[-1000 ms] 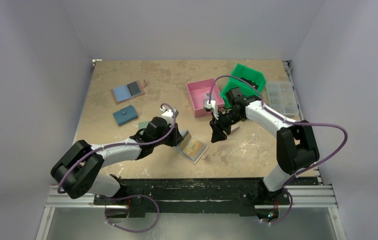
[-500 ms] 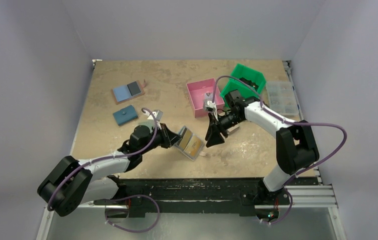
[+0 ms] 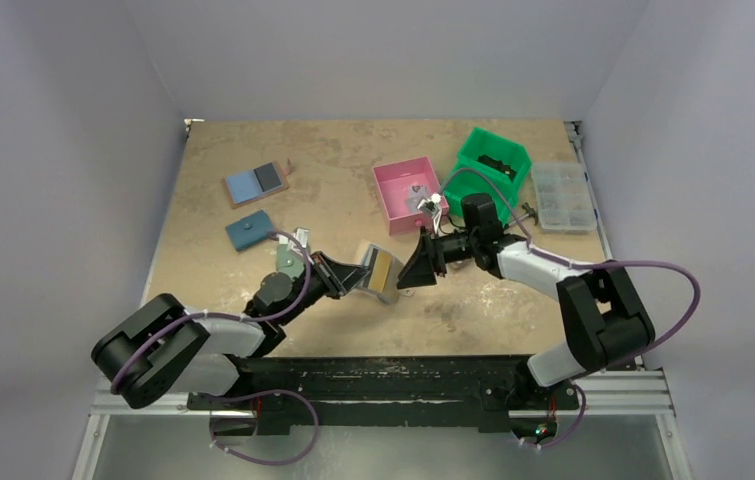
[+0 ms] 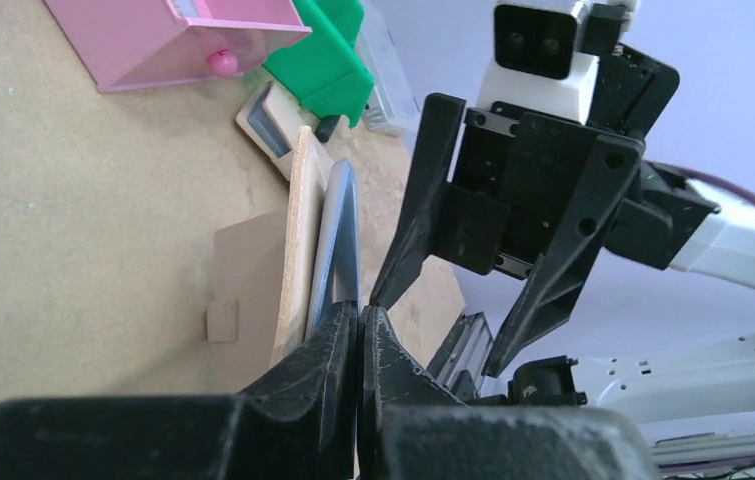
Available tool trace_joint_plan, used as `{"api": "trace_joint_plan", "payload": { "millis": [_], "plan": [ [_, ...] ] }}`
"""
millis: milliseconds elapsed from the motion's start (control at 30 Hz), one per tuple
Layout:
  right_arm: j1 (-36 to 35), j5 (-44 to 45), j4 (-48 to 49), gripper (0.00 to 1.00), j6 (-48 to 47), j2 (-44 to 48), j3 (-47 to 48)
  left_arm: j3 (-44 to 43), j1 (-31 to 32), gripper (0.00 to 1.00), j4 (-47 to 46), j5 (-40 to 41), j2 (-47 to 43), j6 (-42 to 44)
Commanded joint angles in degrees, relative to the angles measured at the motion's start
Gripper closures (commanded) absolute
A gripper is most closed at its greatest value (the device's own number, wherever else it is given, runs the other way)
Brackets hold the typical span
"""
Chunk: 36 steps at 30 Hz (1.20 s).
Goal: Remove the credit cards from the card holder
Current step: Remove the credit card from the card holder.
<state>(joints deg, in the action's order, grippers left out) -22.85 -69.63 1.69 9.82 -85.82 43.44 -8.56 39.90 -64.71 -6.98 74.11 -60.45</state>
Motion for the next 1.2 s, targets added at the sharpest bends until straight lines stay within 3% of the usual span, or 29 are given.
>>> {"api": "trace_joint_plan", "payload": {
  "millis": [0,200,433,667,733,833,867,1167],
  "plan": [
    [-0.09,-0.61,25.56,0.34,24.72,-1.72,-3.54,-0.65,2.39,1.00,-15.94,6.51,3.47,-4.23],
    [0.05,-0.84,41.27,0.41,37.29,-4.34,-6.98,0.96,4.07,1.00,-28.06,9.74,9.56,-7.46],
    [0.26,-1.59,57.96,0.46,49.89,-7.89,-9.50,0.33,4.83,1.00,-33.03,9.90,13.61,-9.08],
    [0.91,-0.80,55.87,0.47,48.44,-7.29,-9.16,0.88,4.93,1.00,-34.48,11.05,14.42,-9.22],
    [1.60,0.11,48.63,0.46,42.89,-6.01,-8.13,1.10,4.92,1.00,-33.79,11.56,13.96,-9.00],
    [2.29,3.86,25.93,0.43,26.78,-5.55,-3.54,1.28,4.93,1.00,-33.75,11.82,13.43,-8.83],
    [2.29,4.46,23.00,0.43,25.01,-6.03,-3.09,1.14,4.92,1.00,-33.82,11.74,13.36,-8.82],
    [2.22,2.00,34.29,0.43,33.72,-9.18,-5.45,-1.00,5.58,1.00,-33.69,9.90,13.65,-8.99]
  ]
}}
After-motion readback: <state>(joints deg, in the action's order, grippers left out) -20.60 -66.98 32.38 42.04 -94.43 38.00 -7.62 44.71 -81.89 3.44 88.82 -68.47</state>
